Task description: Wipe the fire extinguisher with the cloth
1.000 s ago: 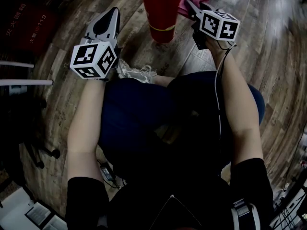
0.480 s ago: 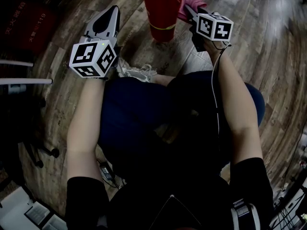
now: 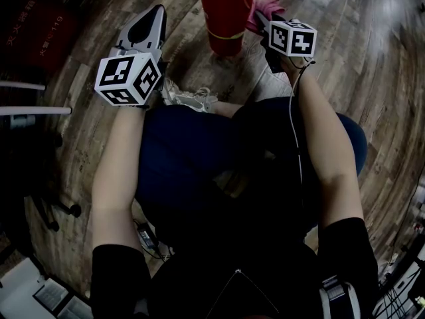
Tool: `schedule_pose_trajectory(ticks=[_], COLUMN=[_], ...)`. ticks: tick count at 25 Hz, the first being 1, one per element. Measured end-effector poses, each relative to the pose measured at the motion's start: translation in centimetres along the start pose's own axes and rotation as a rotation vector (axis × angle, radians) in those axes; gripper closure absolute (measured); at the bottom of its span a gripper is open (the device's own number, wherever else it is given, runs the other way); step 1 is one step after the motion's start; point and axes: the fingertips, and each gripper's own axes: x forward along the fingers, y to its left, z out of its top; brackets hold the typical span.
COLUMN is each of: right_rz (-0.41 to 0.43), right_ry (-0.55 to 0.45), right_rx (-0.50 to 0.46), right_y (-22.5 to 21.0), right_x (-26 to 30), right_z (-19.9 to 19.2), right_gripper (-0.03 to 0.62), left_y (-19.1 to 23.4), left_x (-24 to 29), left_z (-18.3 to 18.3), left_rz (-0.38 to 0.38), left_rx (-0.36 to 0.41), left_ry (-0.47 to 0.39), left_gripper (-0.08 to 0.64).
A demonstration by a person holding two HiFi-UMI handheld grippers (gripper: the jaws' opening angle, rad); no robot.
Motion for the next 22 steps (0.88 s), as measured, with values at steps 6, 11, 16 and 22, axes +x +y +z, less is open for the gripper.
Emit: schedule_pose_trajectory(ticks=[6, 11, 16, 22], right_rz=[-0.004, -0.001, -0.014, -0.017], right_ry=[0.025, 0.038, 0.057, 0.083], right_rx=[-0.008, -0.007, 0.004, -0.013], right_y=[-0.2, -0.4, -1.0, -1.3], right_x=[0.6, 1.1, 1.5, 2.0], right_z=[-1.2, -2.1, -3.2, -4.4], right_gripper=[0.529, 0.529, 0.529, 0.529], left_y=[0.0, 0.1, 0.1, 0.1], left_x=[-0.1, 0.0, 0.0, 0.0], left_z=[0.0, -0.1, -0.1, -0.3], left_rz=[-0.001, -0.002, -0.002, -0.004], left_rx=[-0.003, -0.006, -0.007, -0.011], left_ry=[0.000, 0.000, 0.001, 0.003], left_gripper=[0.546, 0.546, 0.546, 0.546])
